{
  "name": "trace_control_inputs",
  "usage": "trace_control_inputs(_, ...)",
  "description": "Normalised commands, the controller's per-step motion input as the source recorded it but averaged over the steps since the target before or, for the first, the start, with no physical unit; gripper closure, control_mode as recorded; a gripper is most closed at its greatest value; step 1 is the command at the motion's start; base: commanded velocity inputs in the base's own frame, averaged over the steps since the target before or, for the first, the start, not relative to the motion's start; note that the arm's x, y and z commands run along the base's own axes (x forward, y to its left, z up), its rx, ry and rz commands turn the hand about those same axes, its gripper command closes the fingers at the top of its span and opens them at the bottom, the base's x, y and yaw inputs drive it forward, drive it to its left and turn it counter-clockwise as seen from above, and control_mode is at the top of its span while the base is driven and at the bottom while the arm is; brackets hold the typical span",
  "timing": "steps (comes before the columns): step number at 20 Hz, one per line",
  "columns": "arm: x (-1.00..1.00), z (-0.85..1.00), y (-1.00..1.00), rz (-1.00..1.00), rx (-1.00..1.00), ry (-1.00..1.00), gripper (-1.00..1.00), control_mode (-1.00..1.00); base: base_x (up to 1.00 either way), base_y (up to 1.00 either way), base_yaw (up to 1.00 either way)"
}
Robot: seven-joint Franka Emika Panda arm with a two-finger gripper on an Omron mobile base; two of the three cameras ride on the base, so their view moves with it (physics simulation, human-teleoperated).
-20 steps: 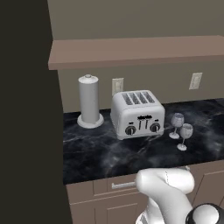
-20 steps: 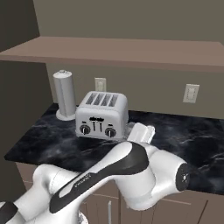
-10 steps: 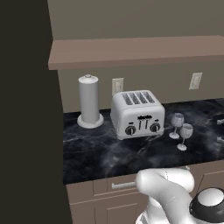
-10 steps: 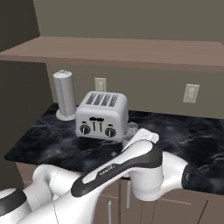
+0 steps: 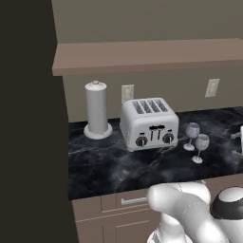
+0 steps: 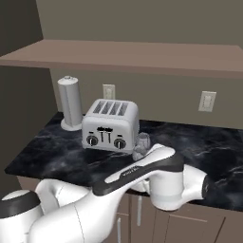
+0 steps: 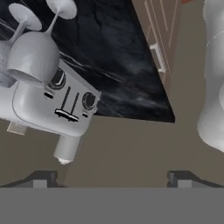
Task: Retrieve the wine glasses from the counter and place one next to each plate.
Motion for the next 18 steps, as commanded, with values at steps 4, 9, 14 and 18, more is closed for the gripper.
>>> trace_control_inputs(4, 0.04, -0.34, -0.1, 0.0, 0.0, 0.0, -1.0, -1.0, 0.0, 0.0, 0.0)
trace_control_inputs(9, 0.09, -0.26, -0.08, 0.0, 0.02, 0.0, -1.0, -1.0, 0.0, 0.0, 0.0)
trace_control_inputs(14, 0.11, -0.13, 0.0, 0.0, 0.01, 0.0, -1.0, -1.0, 0.0, 0.0, 0.0)
trace_control_inputs(18, 0.2, -0.02, 0.0, 0.0, 0.0, 0.01, -1.0, -1.0, 0.0, 0.0, 0.0)
